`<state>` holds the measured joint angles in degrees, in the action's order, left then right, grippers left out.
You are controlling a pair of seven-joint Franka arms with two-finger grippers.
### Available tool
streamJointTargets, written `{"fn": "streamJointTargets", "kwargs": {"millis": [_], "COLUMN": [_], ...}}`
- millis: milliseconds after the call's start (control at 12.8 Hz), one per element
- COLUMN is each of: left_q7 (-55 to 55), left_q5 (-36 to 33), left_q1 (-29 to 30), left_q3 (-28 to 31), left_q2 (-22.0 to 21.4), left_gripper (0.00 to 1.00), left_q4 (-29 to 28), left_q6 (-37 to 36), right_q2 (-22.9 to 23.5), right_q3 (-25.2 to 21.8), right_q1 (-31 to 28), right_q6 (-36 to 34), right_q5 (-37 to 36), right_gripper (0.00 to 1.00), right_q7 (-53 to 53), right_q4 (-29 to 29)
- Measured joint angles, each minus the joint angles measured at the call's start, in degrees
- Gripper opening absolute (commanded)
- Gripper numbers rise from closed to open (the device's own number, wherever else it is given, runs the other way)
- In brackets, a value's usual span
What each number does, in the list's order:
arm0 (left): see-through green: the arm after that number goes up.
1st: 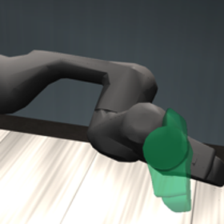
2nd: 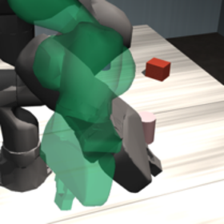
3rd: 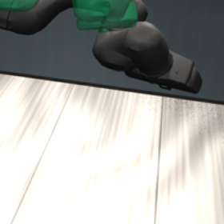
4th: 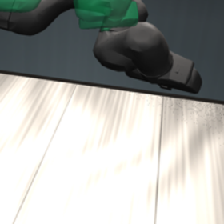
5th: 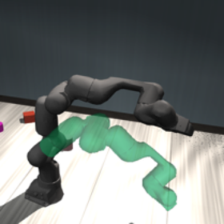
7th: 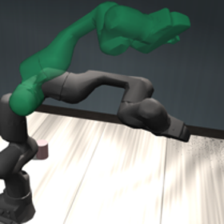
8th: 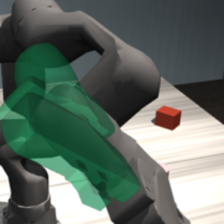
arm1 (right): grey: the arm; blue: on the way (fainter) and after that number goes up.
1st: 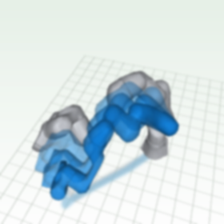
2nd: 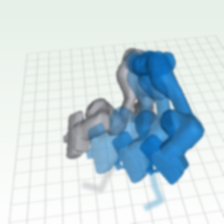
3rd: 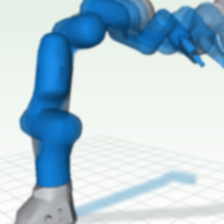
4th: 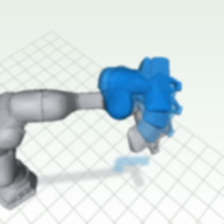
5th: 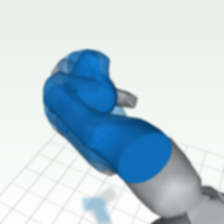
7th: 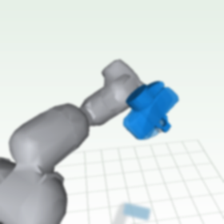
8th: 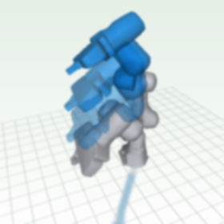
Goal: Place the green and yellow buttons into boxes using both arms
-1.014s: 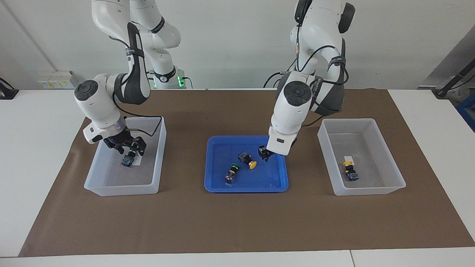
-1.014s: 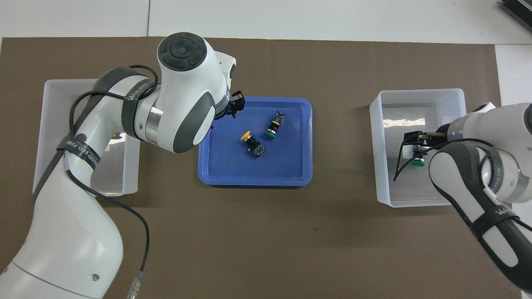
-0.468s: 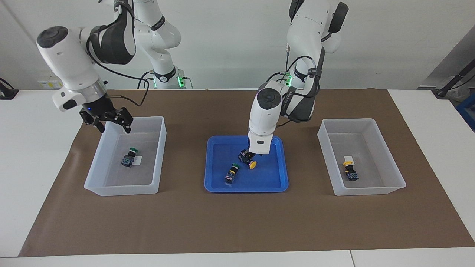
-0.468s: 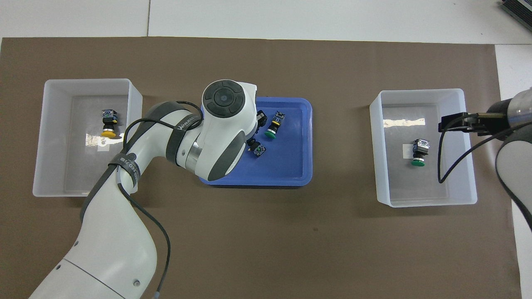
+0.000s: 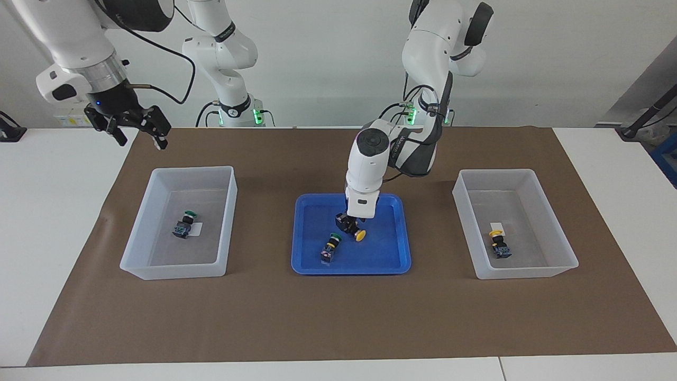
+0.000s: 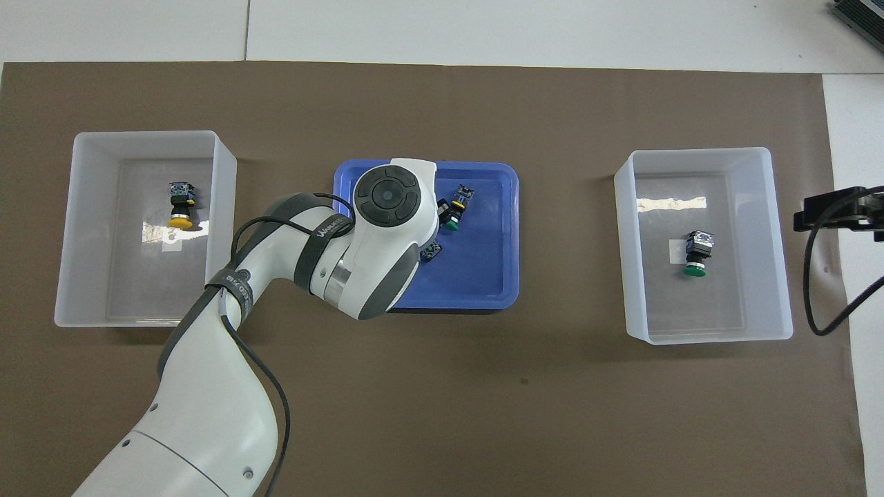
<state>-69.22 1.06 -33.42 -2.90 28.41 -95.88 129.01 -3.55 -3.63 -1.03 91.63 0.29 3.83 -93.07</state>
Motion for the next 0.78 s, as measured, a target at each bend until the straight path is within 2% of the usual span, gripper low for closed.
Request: {"fn": "streamJointTargets", "kwargs": {"millis": [390,780], "left_q7": [-0.9,-2.3], "left_q5": [0.0,0.0], "left_q1": [-0.6,-1.0], "left_q3": [0.0,-0.1], "left_q2": [-0.1,-0.5], "left_gripper": [0.66,0.54], "left_q4": [-4.0,-5.8], "left_q6": [5.5,8.6], "right_q2": [-0.9,-0.9], "right_q3": [-0.1,-0.2], "right_q1": [-0.1,-0.4], "right_q6": [-2.0,-2.2], "right_q5": [0.0,0.0], "right_gripper": [1.00,1.00], "right_q7": [0.2,0.2], "right_q4": [-0.1,-0.5]}}
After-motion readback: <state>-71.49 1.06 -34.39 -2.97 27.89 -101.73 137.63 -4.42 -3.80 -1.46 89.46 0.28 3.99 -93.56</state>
